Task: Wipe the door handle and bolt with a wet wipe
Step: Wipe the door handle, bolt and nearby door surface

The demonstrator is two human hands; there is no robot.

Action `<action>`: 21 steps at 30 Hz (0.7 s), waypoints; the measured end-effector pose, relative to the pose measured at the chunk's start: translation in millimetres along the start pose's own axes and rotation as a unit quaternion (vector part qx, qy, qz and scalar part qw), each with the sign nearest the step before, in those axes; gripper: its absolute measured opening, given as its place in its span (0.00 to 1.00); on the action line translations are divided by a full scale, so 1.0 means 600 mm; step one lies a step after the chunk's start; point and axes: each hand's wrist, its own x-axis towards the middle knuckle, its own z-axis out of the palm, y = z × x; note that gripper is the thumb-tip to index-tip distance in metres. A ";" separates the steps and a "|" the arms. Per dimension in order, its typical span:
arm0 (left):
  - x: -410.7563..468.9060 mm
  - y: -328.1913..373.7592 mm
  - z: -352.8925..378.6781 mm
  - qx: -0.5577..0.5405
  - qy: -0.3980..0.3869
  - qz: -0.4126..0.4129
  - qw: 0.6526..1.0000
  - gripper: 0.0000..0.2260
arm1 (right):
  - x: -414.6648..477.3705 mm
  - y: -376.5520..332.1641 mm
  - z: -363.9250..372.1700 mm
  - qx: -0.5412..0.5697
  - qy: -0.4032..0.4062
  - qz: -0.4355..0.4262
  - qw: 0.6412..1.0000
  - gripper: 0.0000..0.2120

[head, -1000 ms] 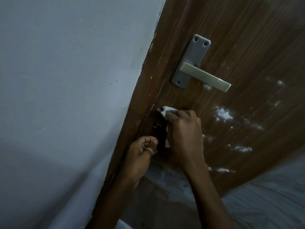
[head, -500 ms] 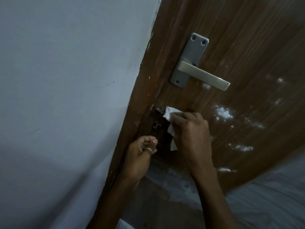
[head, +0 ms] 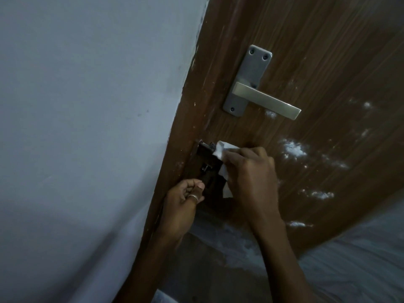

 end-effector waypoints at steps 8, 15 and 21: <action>0.001 0.003 0.001 -0.002 0.004 0.010 1.000 0.08 | 0.012 -0.024 0.018 -0.005 0.013 -0.017 1.000 0.11; 0.000 0.005 0.003 -0.011 0.005 -0.009 1.000 0.07 | -0.015 0.040 -0.030 0.028 0.062 0.016 0.998 0.12; 0.003 0.002 0.011 -0.007 -0.007 -0.003 1.000 0.05 | -0.068 0.115 -0.105 0.165 0.150 0.121 0.967 0.09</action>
